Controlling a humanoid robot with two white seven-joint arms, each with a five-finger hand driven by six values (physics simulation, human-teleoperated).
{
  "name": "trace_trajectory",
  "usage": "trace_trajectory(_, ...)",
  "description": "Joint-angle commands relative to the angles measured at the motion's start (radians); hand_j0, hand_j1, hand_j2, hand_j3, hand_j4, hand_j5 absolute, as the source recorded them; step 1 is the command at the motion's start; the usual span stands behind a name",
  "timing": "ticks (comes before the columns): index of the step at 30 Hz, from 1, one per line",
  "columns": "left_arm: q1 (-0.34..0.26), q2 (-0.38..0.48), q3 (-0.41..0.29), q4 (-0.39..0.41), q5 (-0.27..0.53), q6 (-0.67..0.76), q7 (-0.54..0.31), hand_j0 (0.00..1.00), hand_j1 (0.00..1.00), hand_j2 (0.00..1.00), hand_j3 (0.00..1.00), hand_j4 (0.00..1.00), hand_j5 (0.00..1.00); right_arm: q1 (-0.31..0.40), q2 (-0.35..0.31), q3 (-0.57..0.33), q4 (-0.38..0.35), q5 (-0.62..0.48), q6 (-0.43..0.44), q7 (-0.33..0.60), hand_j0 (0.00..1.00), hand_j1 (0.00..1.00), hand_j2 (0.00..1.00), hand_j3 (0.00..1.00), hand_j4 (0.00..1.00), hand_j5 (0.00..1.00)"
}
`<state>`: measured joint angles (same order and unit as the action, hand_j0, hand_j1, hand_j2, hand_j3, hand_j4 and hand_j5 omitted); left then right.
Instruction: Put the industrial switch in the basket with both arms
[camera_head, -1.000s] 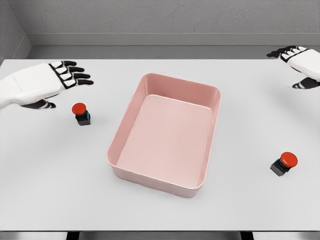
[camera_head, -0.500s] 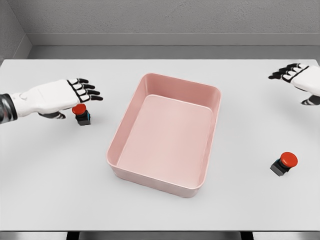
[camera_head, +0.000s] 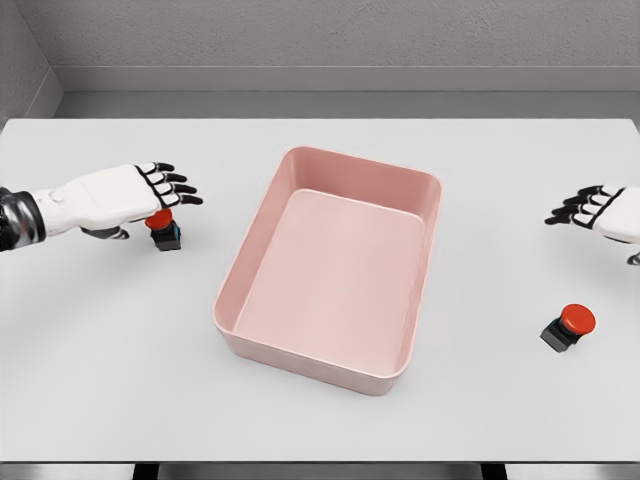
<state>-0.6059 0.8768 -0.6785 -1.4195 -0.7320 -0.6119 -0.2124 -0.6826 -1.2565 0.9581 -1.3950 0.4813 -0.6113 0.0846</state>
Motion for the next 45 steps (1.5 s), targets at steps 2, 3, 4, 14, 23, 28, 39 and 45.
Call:
trace_trajectory(2,0.0,-0.029,0.001,0.024,-0.006,0.001,0.001,1.0,1.0,1.0,1.0,1.0,1.0,0.003,-0.046,-0.002,-0.071,-0.006,0.0,0.006,1.0,1.0,1.0,1.0,1.0,1.0)
trace_trajectory(3,0.0,-0.029,0.001,0.024,-0.007,0.001,0.001,1.0,1.0,1.0,1.0,1.0,1.0,0.012,-0.049,-0.002,-0.084,-0.006,0.0,0.006,1.0,1.0,1.0,1.0,1.0,1.0)
trace_trajectory(4,0.0,-0.033,0.001,0.024,-0.014,0.001,0.001,1.0,1.0,1.0,1.0,1.0,1.0,0.012,-0.05,-0.002,-0.099,-0.006,0.0,0.006,1.0,1.0,1.0,1.0,1.0,1.0)
trace_trajectory(14,0.002,-0.039,0.001,0.044,-0.017,0.001,0.004,1.0,1.0,1.0,1.0,1.0,1.0,0.055,-0.103,-0.001,-0.159,-0.004,0.0,0.052,1.0,1.0,1.0,1.0,1.0,1.0)
trace_trajectory(23,0.002,-0.056,-0.001,0.059,-0.018,0.001,0.004,1.0,1.0,1.0,1.0,1.0,1.0,0.095,-0.104,-0.002,-0.231,-0.004,0.0,0.093,1.0,1.0,1.0,1.0,1.0,1.0)
trace_trajectory(28,0.002,-0.055,0.001,0.057,-0.015,0.001,0.005,0.88,0.88,0.88,0.88,0.88,0.88,0.11,-0.123,-0.002,-0.254,-0.004,0.0,0.098,1.0,1.0,1.0,1.0,1.0,1.0)
trace_trajectory(39,0.005,-0.044,0.001,0.059,-0.004,0.001,0.01,0.45,0.45,0.45,0.45,0.45,0.45,0.143,-0.135,-0.004,-0.292,-0.004,0.0,0.122,1.0,1.0,1.0,1.0,1.0,1.0)
trace_trajectory(45,0.0,-0.044,0.007,0.057,0.028,0.001,0.008,0.42,0.42,0.42,0.42,0.42,0.42,0.143,-0.136,-0.004,-0.299,-0.004,0.0,0.124,1.0,1.0,1.0,1.0,1.0,1.0)
